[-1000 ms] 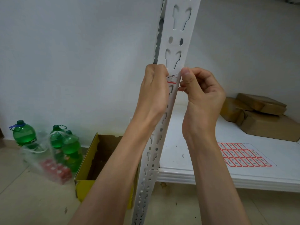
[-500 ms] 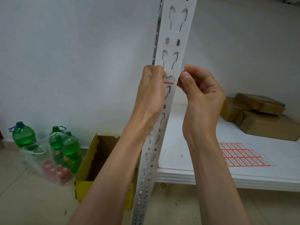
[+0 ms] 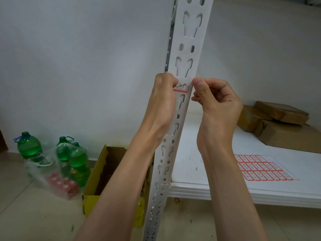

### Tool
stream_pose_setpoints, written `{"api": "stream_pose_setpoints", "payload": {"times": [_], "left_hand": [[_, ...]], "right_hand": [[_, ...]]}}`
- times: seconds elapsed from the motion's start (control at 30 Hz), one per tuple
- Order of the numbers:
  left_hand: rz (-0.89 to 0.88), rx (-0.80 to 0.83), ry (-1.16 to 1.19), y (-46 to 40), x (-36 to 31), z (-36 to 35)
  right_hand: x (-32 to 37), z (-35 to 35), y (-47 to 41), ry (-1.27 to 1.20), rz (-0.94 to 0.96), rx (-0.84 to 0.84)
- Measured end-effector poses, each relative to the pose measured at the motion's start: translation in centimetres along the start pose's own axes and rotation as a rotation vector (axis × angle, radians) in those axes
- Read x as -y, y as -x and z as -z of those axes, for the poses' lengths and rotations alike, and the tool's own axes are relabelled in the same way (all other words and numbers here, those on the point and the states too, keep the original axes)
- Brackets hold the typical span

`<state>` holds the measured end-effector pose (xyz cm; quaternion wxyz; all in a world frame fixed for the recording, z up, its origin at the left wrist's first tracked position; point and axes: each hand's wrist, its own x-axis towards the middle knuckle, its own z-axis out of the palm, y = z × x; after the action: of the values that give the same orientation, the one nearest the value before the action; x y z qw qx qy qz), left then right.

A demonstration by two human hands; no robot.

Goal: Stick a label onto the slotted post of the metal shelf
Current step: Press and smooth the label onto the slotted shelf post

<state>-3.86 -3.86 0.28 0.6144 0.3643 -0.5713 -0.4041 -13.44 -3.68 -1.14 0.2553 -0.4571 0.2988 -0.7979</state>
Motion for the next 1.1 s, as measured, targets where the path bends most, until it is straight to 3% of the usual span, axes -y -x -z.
{"api": "stream_pose_setpoints", "payload": {"times": [1.1], "left_hand": [[-0.031, -0.013, -0.009, 0.00, -0.45, -0.27]], "right_hand": [[0.21, -0.28, 0.44, 0.034, 0.012, 0.009]]}}
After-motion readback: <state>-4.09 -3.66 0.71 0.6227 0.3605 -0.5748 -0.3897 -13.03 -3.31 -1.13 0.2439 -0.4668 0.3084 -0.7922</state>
